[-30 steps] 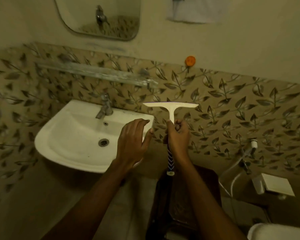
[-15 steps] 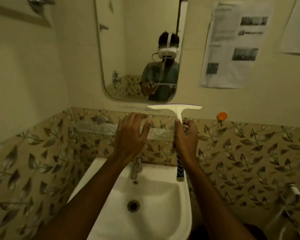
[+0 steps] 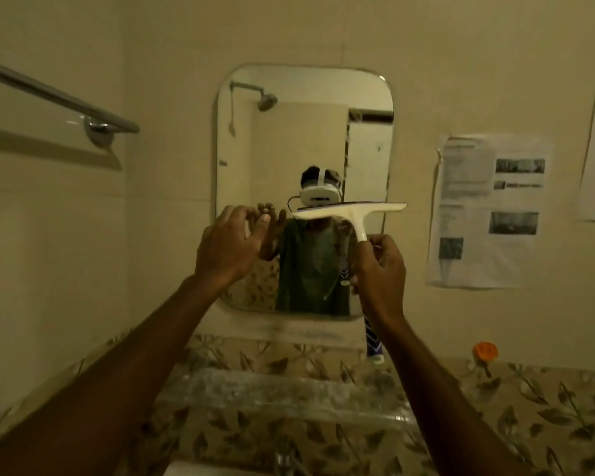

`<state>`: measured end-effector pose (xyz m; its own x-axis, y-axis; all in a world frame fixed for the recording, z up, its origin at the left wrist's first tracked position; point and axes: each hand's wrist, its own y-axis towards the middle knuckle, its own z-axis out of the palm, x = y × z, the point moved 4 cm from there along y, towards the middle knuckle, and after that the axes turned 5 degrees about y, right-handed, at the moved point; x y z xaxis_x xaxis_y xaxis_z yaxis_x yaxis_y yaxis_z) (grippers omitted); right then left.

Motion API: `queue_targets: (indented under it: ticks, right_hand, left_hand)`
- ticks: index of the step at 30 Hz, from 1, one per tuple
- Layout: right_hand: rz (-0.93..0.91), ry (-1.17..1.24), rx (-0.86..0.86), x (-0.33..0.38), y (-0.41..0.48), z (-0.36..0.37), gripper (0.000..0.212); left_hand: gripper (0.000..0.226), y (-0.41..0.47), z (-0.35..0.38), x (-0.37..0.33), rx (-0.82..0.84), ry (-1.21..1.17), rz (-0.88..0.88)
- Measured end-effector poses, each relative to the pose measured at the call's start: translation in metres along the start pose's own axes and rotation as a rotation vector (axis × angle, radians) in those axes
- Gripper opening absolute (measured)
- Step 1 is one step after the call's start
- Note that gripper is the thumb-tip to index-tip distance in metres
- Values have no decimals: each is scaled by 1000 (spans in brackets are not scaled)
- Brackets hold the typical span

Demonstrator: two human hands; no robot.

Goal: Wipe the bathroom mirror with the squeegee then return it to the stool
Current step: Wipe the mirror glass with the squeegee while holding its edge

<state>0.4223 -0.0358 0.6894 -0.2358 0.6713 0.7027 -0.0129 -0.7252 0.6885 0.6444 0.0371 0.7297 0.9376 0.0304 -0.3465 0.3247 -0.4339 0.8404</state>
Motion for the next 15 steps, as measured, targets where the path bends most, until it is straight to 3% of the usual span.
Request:
queue_targets:
  ticks: [8, 15]
  right_hand:
    - [-217, 11, 7, 56, 103, 39, 17]
    - [-373, -260, -160, 87, 171, 56, 23]
  left_hand:
    - [55, 118, -9, 31, -29, -55, -126]
    - [57, 167, -4, 50, -127, -203, -207]
